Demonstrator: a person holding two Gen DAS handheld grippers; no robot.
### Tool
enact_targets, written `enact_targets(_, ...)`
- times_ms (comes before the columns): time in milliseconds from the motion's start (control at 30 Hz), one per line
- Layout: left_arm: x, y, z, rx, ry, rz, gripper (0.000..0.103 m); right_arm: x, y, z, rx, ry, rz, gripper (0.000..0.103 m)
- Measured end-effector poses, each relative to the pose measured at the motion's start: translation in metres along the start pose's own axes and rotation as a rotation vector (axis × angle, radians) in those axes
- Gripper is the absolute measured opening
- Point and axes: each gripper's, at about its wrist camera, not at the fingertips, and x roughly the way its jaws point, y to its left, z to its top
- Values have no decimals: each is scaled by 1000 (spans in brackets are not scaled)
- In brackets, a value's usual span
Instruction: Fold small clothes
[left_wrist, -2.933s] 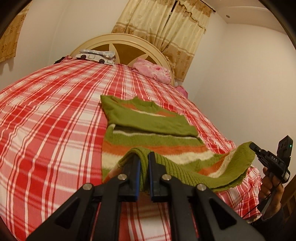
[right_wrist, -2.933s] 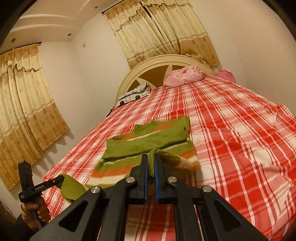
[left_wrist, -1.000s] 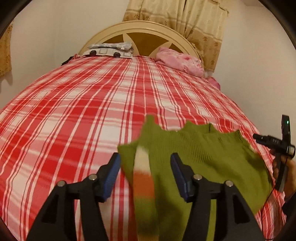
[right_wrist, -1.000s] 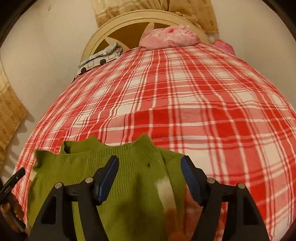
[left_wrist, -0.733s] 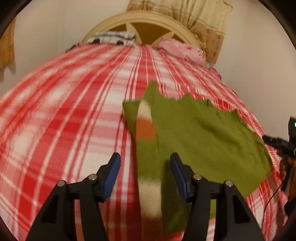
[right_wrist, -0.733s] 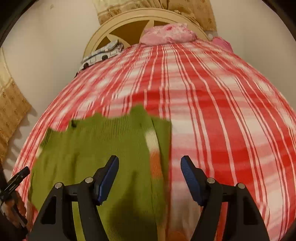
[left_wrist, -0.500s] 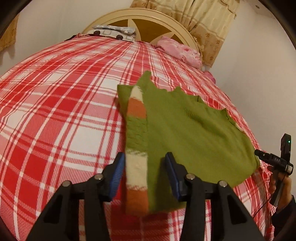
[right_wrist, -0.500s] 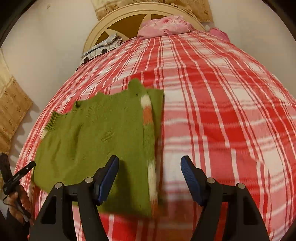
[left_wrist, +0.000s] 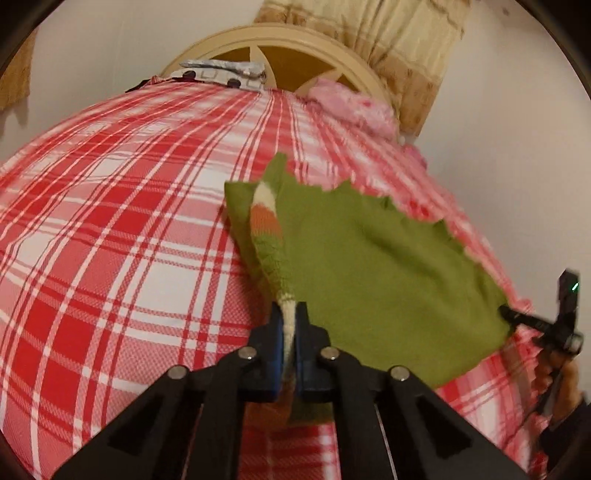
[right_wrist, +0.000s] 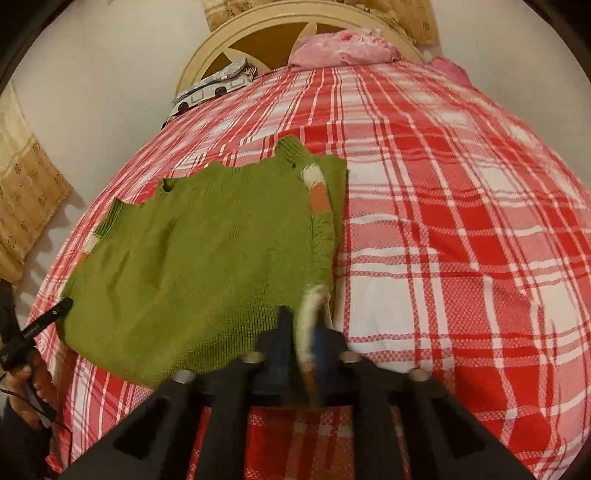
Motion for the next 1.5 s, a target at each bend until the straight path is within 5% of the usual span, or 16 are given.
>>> enact_targets(133, -14, -1, -6, -20, -4, -39, 5, -21, 0, 0, -2, -51, 13, 6)
enact_targets(300, 8, 10, -17, -27, 37, 19, 6, -1, -8, -15, -2, 24, -19, 6)
enact_targets(567, 7, 24, -19, -55, 37, 83, 44, -4, -13, -19, 38, 26, -39, 7)
enact_targets(600, 5, 25, -18, -54, 29, 88, 46, -6, -14, -18, 44, 22, -55, 10)
enact_targets(667, 3, 28, -19, -59, 16, 99, 57, -11, -10, -16, 34, 3, -105, 35)
enact_targets(700, 3, 29, -19, -61, 8, 110, 61, -15, -5, -12, 18, -19, -125, 63)
enact_targets(733, 4, 30, -19, -59, 4, 118, 65, -19, 0, -8, 4, -41, -125, 71)
enact_targets(867, 10, 29, -22, -46, 10, 149, 67, -27, 36, 13, -98, -111, -96, 71)
enact_targets(1033, 13, 35, -24, -61, 19, 150, 75, 4, 71, 24, -192, -60, 7, 71)
enact_targets(1200, 11, 39, -27, -84, 6, 124, 76, 48, 37, 18, -87, 50, -23, 69)
enact_targets(1500, 10, 37, -29, -77, 1, 128, 78, 25, 58, 11, -178, -6, -147, 69)
